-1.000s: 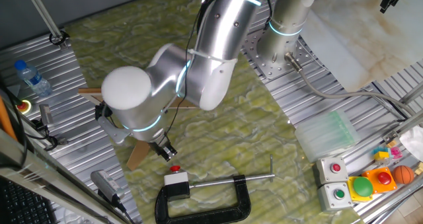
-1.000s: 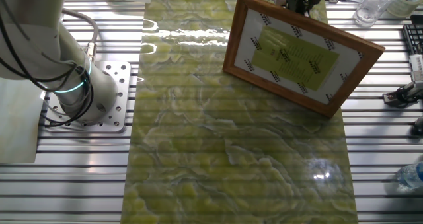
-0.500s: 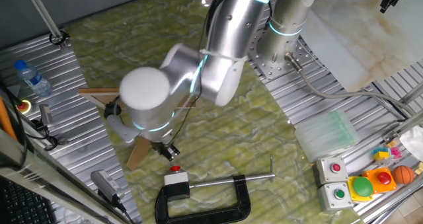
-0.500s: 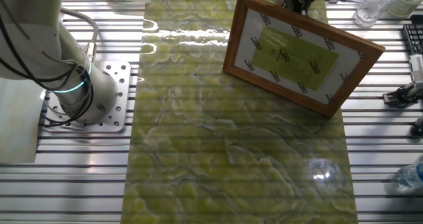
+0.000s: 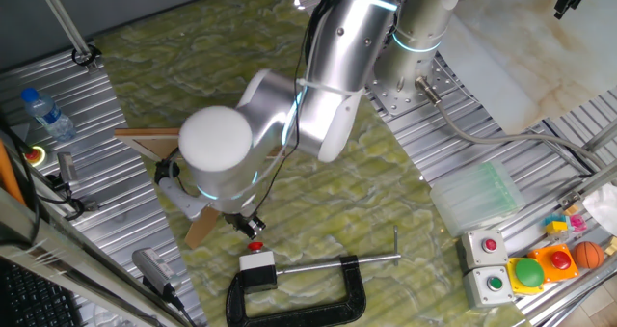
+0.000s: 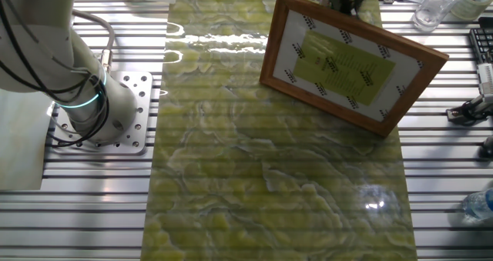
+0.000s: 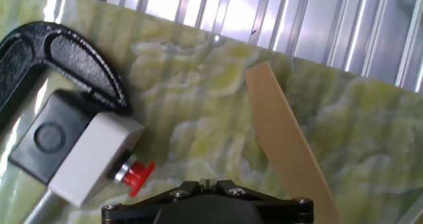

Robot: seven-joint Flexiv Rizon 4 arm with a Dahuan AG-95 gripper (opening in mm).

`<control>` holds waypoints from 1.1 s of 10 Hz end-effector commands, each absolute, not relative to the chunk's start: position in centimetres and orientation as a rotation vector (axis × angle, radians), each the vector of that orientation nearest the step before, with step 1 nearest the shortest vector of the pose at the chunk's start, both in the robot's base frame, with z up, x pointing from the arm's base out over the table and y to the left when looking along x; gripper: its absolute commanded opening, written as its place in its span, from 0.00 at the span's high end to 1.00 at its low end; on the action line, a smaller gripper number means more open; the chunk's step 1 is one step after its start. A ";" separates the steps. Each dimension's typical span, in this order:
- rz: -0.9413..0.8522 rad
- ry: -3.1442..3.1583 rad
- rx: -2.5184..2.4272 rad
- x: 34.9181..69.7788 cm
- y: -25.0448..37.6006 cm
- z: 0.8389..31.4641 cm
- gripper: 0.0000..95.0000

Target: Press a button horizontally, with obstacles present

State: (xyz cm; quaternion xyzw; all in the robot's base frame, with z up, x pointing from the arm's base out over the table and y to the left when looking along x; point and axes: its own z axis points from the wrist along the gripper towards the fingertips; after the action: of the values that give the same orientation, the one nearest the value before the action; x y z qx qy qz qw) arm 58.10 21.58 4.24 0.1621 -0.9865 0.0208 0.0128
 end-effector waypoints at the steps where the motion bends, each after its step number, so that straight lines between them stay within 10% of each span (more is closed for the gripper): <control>1: 0.053 -3.069 0.520 57.2 21.5 4.2 1.00; 11: -0.001 -3.097 0.466 57.0 23.5 3.7 1.00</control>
State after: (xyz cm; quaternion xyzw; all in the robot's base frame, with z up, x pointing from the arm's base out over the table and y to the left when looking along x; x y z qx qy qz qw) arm 57.12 23.59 3.68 0.1497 -0.9887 0.0005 0.0061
